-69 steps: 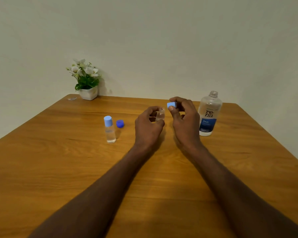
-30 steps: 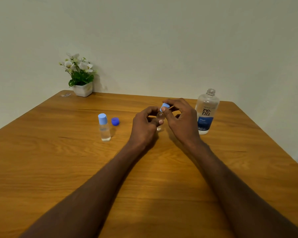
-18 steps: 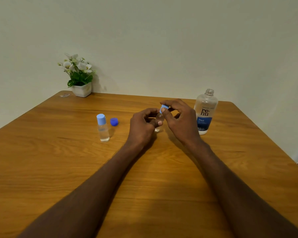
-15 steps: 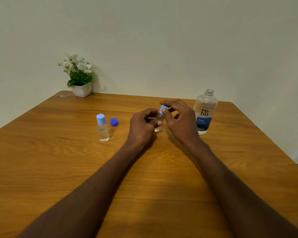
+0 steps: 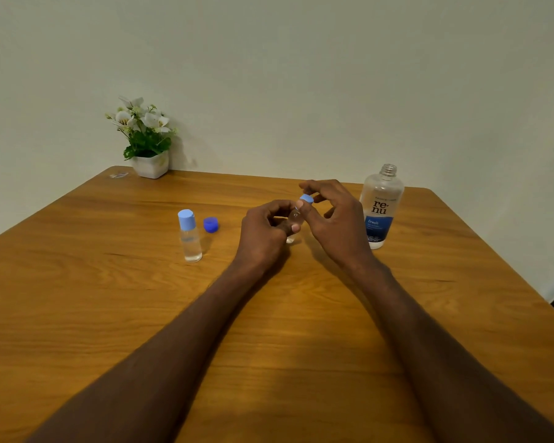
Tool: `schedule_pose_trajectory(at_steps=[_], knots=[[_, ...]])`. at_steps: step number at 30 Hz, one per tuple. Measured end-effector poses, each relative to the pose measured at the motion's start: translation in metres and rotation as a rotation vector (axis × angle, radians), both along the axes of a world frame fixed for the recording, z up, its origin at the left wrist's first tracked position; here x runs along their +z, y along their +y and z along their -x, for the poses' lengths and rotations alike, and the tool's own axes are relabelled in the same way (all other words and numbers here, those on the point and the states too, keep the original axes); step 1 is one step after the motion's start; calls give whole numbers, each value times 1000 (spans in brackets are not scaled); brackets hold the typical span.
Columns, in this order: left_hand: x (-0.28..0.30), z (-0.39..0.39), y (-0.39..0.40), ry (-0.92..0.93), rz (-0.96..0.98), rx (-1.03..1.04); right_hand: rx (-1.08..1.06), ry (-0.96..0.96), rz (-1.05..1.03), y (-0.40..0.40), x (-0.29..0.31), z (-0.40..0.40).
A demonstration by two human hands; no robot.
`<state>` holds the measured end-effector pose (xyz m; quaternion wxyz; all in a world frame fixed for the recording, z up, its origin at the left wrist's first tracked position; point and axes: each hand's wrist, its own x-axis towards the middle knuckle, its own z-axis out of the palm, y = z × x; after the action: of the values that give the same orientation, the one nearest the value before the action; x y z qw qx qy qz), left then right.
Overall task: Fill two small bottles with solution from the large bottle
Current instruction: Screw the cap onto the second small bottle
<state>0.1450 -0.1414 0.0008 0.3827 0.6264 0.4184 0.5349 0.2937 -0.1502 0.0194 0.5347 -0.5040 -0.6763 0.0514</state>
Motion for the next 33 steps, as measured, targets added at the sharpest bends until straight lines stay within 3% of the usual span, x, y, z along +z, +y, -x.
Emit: schedule_pose_trajectory(at_steps=[33], knots=[[1, 0, -2, 7, 3, -35, -6, -1, 44, -1, -1, 0]])
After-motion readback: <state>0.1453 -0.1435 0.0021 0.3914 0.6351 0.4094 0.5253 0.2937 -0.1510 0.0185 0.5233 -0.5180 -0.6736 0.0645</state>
